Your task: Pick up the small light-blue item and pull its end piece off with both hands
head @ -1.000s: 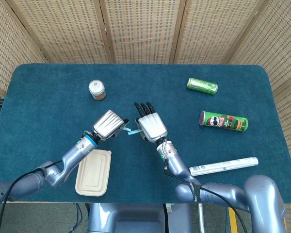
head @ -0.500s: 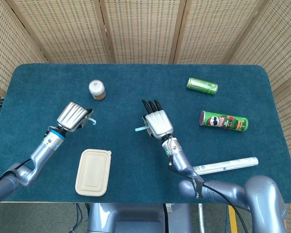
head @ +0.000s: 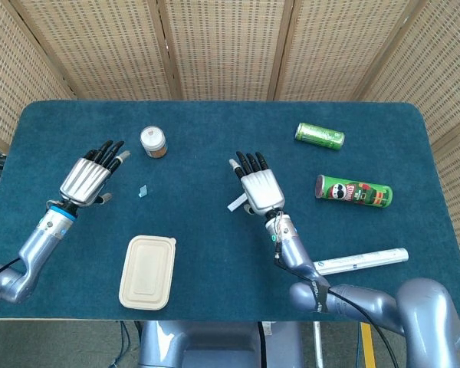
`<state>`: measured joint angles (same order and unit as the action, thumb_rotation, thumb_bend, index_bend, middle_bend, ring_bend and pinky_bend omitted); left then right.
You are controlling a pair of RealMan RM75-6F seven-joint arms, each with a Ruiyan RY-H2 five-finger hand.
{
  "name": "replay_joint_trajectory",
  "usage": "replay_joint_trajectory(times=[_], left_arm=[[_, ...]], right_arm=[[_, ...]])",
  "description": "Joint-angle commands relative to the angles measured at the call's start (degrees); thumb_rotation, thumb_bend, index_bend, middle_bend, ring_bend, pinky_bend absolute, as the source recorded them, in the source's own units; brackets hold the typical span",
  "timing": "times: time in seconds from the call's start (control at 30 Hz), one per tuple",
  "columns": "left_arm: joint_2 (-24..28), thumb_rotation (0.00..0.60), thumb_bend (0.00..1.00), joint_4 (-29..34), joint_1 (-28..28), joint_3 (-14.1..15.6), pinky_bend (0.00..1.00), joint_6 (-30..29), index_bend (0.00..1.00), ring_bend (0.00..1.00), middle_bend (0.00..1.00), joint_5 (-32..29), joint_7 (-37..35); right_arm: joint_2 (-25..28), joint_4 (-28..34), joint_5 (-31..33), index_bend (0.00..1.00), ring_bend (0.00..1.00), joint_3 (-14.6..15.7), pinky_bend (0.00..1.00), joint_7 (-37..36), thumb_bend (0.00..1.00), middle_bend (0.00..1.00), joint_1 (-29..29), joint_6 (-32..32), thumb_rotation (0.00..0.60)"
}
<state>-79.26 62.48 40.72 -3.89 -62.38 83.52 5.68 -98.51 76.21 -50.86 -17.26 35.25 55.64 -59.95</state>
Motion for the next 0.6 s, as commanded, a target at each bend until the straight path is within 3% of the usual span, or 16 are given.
replay_joint_trajectory(times=[0.03,0.2,0.3,0.47,0.6], left_arm=[[4.6,0.600,0.00,6.6,-3.0,-1.6,0.18,-3.3,0.03,0.00,0.00,-2.5,1.9],[9.3,0.600,0.00,16.5,-9.3,-2.5,0.09,-9.5,0.01,0.00,0.00,-7.1,3.7],[11.8,0.600,0.00,24.1,-15.7,-2.2,0.04,-14.7,0.01,0.00,0.00,-11.4,3.3],[13.8,0.600,0.00,28.3,-21.7,0.2,0.00,-18.5,0.01,0.00,0.00,-11.0,-1.3],[13.5,0.600,0.00,28.8,-26.0,1.6,0.00,-22.2,0.00,0.00,0.00,-9.8,-5.1]], right_arm=[[5.7,4.9,-5.0,0.00,0.00,1.2,0.00,-2.8,0.00,0.00,-3.9,-4.4,0.600],[13.8,5.3,-13.0,0.00,0.00,5.1,0.00,-10.0,0.00,0.00,-10.4,-9.0,0.600],[17.9,-3.0,-22.6,0.00,0.00,9.6,0.00,-22.1,0.00,0.00,-16.4,-14.8,0.600],[19.5,-10.7,-26.7,0.00,0.00,13.0,0.00,-33.5,0.00,0.00,-23.6,-20.4,0.600],[21.4,-9.2,-28.2,0.00,0.00,15.2,0.00,-37.3,0.00,0.00,-29.1,-24.3,0.600]])
